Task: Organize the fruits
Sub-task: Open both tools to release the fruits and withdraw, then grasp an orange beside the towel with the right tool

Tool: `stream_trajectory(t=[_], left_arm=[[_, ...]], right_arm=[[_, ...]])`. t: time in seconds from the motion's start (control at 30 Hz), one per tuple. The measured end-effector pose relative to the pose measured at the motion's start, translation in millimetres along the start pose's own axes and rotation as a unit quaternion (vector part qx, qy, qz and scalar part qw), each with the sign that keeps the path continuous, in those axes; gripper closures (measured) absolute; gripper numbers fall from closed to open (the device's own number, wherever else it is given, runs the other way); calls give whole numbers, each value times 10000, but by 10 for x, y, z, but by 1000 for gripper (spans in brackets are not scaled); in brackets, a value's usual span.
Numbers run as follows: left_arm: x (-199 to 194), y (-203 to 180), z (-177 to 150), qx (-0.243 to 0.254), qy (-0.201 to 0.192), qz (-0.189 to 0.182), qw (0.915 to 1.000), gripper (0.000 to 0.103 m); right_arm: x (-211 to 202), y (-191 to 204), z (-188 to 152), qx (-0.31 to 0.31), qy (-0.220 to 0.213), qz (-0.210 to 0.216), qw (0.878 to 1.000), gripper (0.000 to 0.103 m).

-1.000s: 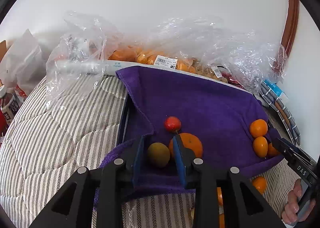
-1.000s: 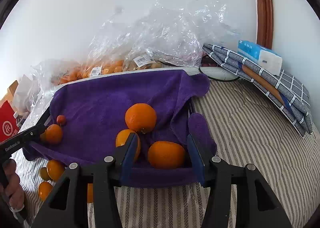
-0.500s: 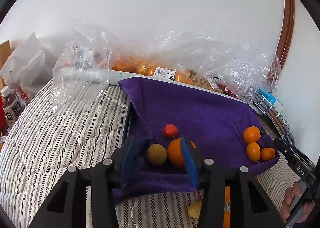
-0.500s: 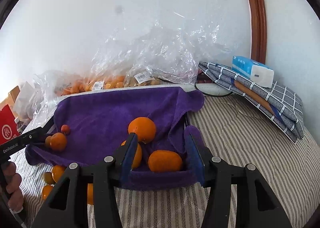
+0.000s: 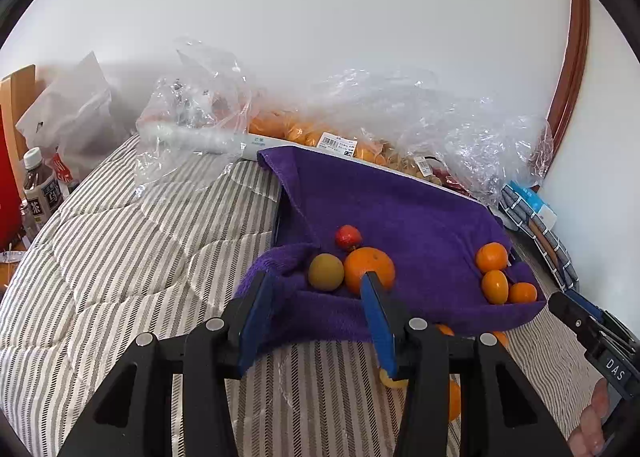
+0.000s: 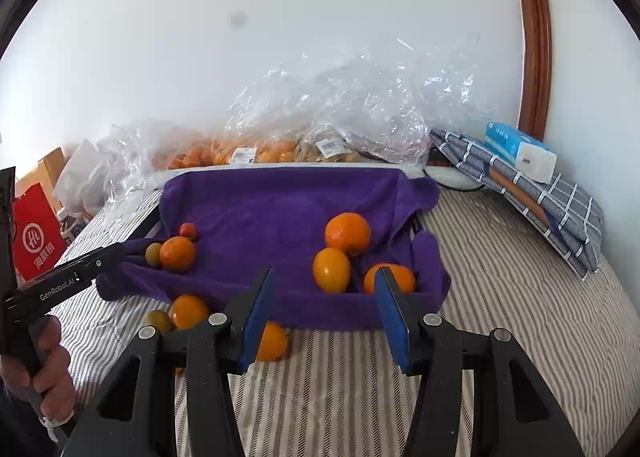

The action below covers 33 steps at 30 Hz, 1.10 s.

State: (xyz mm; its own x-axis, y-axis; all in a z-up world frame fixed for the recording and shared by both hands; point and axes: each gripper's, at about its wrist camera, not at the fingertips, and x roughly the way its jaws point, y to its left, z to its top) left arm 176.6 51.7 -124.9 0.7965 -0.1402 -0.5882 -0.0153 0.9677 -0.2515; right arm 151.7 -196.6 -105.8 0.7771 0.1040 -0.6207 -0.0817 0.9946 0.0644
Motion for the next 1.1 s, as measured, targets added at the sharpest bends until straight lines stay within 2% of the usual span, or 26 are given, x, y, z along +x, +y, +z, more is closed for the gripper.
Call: stream_trajectory(t=[0.2, 0.4, 0.53, 0.83, 0.9, 0.93, 0.97, 1.1], left_arm=[[-140, 173, -137, -39, 130, 364, 9992, 59], [-235, 480, -209, -527, 272, 498, 9970, 58], [-244, 559, -233, -671, 304, 535, 9958, 58], [-168, 484, -226, -475, 400, 530, 9967, 56], [-144, 461, -229, -418, 453, 500, 9968, 56], [-137, 453, -228, -395, 469, 488, 9969, 56], [-133, 446, -229, -378, 479, 479, 9970, 56], [-126, 436, -235, -350, 495, 450, 9971, 56]], right_arm=[[4, 134, -186, 77, 292, 239, 9993, 52], [84, 258, -339, -51, 554, 309, 9980, 52], [165, 288, -380, -115, 705, 310, 9970, 56], [459, 332, -314, -224, 987, 427, 9939, 59], [553, 350, -300, -232, 1134, 417, 9924, 62], [586, 360, -303, -237, 1196, 405, 9917, 68], [602, 359, -304, -229, 1225, 425, 9913, 68], [535, 268, -310, -17, 1071, 569, 9926, 68]])
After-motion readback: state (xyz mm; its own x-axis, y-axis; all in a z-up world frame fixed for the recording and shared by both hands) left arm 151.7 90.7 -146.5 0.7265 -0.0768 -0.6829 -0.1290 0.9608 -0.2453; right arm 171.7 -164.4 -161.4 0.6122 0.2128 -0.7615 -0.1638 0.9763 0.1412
